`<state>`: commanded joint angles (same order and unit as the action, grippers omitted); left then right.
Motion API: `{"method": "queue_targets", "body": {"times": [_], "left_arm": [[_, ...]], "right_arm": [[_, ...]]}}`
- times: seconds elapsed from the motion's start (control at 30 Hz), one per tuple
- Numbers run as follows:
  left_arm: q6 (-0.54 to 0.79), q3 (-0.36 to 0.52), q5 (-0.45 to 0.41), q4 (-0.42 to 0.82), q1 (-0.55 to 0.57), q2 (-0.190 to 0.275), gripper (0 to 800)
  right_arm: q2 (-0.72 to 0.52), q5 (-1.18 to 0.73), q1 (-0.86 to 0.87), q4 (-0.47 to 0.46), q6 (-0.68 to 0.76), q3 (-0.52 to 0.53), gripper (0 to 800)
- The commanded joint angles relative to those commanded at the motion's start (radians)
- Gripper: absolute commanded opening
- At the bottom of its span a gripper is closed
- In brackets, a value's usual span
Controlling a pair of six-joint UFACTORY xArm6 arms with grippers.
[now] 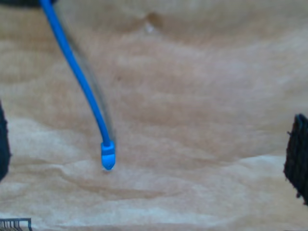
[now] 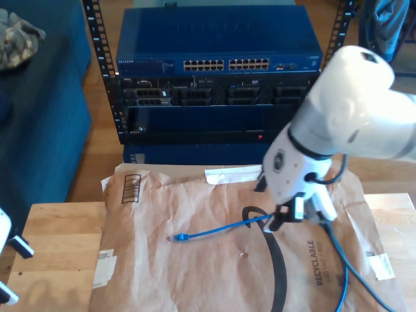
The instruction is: Grab the cable and plug it in
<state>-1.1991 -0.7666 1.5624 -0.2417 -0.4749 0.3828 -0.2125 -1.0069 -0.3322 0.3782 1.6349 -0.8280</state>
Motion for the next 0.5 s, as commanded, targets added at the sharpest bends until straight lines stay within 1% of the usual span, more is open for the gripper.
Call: {"method": "queue_targets", "body": {"times": [0.1,0.2,0.4,0.47,0.5], "left_arm": [[-0.058,0.000,-0.008,-0.002,0.072,-0.006,800],[-0.106,0.000,-0.011,0.000,0.121,-0.011,800],[-0.126,0.000,-0.012,-0.003,0.141,-0.037,800],[-0.126,0.000,-0.014,-0.005,0.141,-0.037,800],[-0.126,0.002,-0.020,-0.005,0.141,-0.038,800]], "right_arm": [[0.041,0.046,-0.038,0.003,-0.002,-0.003,794],[0.080,0.100,-0.109,-0.002,-0.005,-0.005,792],[0.176,0.195,-0.204,-0.006,0.000,-0.037,770],[0.183,0.206,-0.212,-0.005,0.011,-0.037,770],[0.184,0.215,-0.215,-0.006,0.038,-0.035,769]]}}
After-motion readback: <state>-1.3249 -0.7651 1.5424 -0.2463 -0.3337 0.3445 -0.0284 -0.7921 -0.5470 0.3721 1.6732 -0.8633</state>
